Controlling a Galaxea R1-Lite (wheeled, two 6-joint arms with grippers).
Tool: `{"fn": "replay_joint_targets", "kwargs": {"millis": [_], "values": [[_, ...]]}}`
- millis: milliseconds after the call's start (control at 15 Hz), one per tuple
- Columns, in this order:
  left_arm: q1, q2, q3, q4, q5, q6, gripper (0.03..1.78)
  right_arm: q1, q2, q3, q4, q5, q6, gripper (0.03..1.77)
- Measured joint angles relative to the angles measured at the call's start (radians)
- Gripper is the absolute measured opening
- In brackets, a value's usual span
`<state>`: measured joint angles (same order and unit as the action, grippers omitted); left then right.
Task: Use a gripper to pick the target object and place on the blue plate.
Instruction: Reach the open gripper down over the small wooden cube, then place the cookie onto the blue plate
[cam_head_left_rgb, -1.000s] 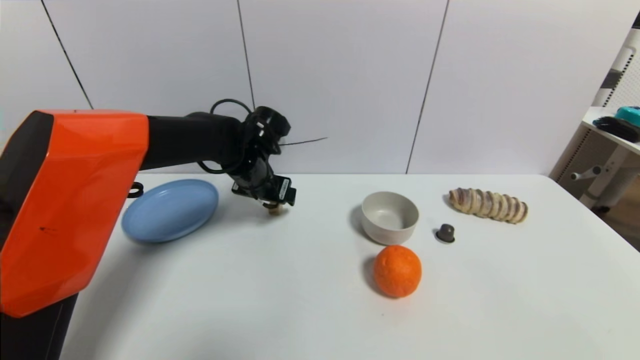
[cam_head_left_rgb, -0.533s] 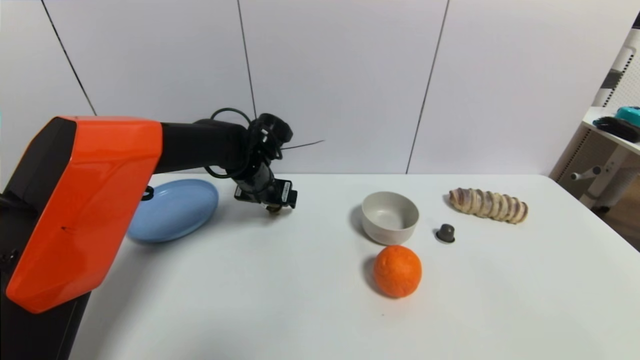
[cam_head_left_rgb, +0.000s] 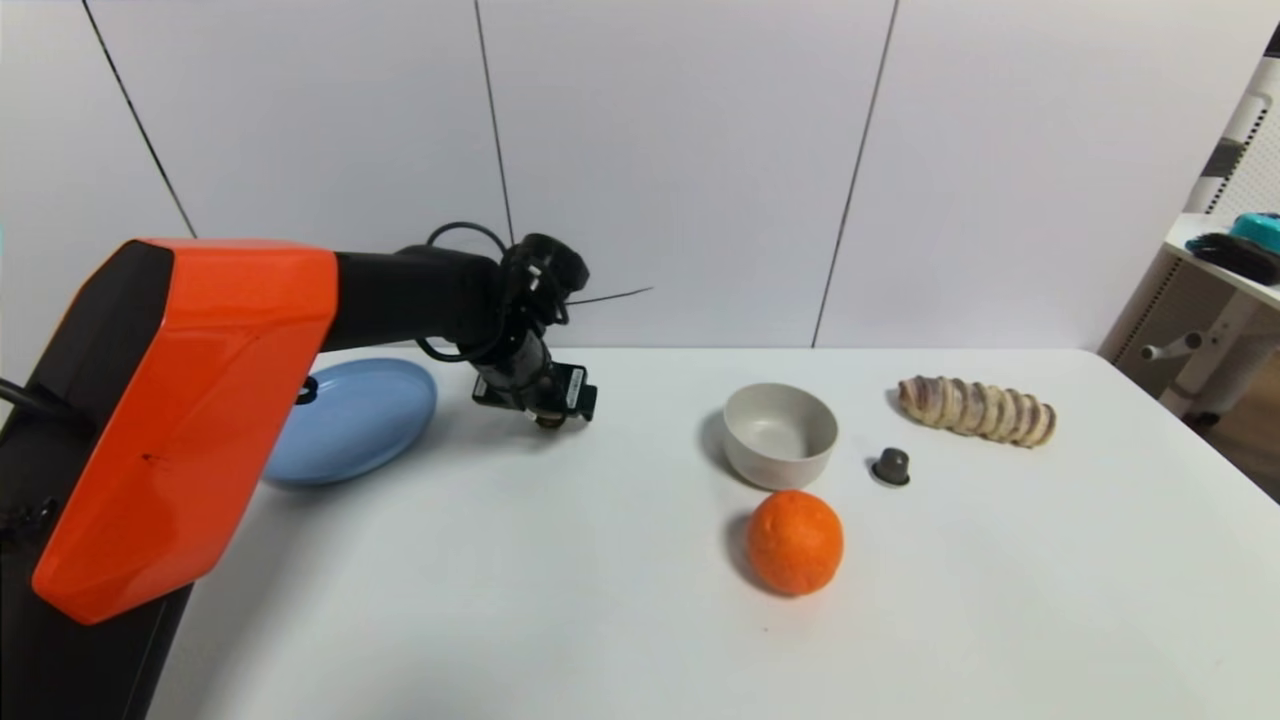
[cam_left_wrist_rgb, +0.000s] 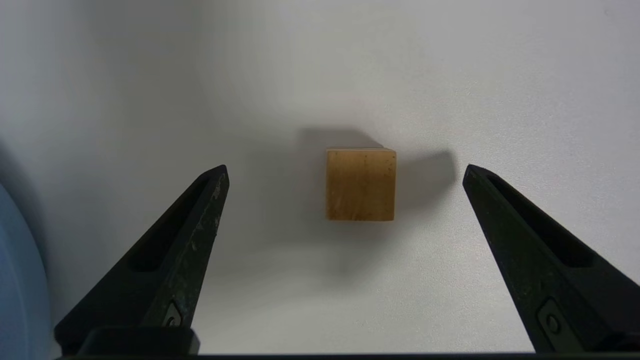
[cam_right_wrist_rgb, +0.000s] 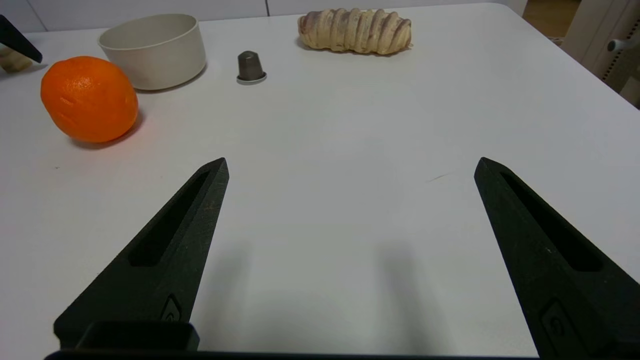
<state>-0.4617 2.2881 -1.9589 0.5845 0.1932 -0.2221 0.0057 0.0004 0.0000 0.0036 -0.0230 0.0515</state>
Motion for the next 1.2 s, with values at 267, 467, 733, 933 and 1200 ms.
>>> {"fn": "replay_joint_targets", "kwargs": {"millis": [267, 467, 733, 933, 1200], "values": [[0.001, 0.008, -0.001, 0.000, -0.001, 0.001, 1.51, 0.000, 0.000, 0.000, 0.000, 0.000, 0.000, 1.70], [0.001, 0.014, -0.001, -0.011, -0.001, 0.002, 1.05, 0.000, 0.000, 0.000, 0.000, 0.000, 0.001, 1.70], [0.002, 0.023, -0.001, -0.040, -0.002, 0.004, 0.37, 0.000, 0.000, 0.000, 0.000, 0.000, 0.000, 1.70], [0.001, 0.020, -0.001, -0.035, -0.003, 0.005, 0.40, 0.000, 0.000, 0.000, 0.000, 0.000, 0.000, 1.70], [0.005, -0.014, 0.000, -0.035, -0.005, 0.010, 0.40, 0.000, 0.000, 0.000, -0.001, 0.000, 0.000, 1.70]]}}
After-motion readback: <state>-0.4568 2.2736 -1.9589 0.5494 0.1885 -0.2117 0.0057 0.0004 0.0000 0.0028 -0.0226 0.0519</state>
